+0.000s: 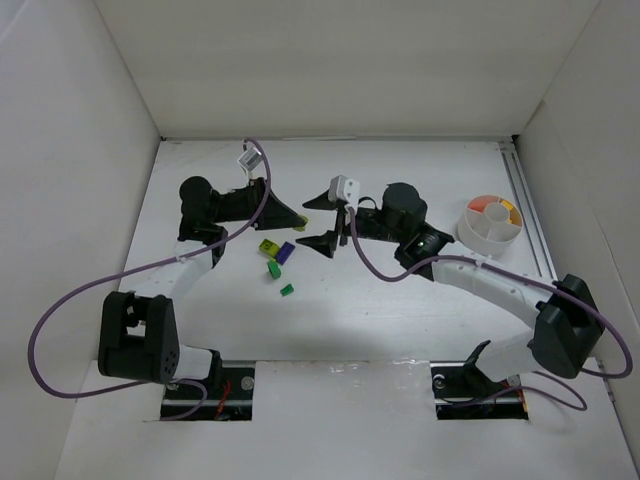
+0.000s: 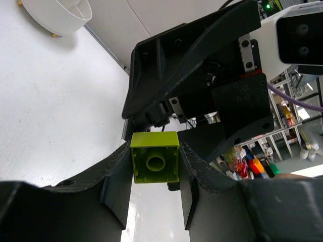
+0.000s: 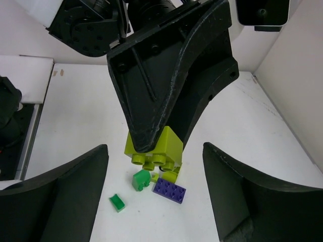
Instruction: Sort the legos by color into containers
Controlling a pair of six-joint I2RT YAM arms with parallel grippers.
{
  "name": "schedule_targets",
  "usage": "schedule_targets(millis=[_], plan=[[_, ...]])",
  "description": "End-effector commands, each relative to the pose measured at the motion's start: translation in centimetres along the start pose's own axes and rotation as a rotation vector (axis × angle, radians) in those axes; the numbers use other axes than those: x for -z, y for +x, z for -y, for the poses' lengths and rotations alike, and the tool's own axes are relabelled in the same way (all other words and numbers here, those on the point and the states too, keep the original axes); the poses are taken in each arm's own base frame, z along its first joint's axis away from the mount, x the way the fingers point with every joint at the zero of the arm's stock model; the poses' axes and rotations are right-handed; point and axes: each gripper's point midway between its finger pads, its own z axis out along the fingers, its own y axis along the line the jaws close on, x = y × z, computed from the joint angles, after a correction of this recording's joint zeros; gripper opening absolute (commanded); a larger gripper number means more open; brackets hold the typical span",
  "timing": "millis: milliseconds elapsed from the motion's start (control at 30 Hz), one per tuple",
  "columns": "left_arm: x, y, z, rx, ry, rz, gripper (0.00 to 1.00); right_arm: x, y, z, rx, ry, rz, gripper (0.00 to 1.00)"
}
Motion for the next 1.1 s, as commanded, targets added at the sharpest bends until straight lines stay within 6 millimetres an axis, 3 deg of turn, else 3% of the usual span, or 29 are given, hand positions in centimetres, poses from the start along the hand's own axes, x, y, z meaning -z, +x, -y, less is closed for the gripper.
schedule_targets(millis=[0, 267, 633, 933, 967, 1067], plan=[[0.1, 0.4, 1.8, -0.101, 0.029, -0.027, 0.0, -0.5, -3.8, 0.5, 0.063, -0.001, 0.094, 0.8], [0.1, 0.4, 1.7, -0.102, 0.022, -0.03, 0.0, -1.0, -3.2, 0.4, 0.081, 0.011, 0.077, 0.57], [0.1, 0.4, 1.5, -0.103, 0.015, -0.023, 0.02, -0.5, -2.7, 0.3, 0.133, 0.053, 0.06, 0.38], [0.0, 0.2, 1.6, -0.134, 0.013, -0.013, 0.33, 0.0, -2.3, 0.9, 0.192, 0.149, 0.046, 0.17], [0.0, 0.0, 1.6, -0.135, 0.01, -0.005, 0.46, 0.2, -2.8, 0.9, 0.197, 0.151, 0.055, 0.16], [0.0, 0.0, 1.7, -0.143, 0.012, -0.004, 0.63, 0.8, -2.7, 1.1, 0.205, 0.177, 0.048, 0.11]])
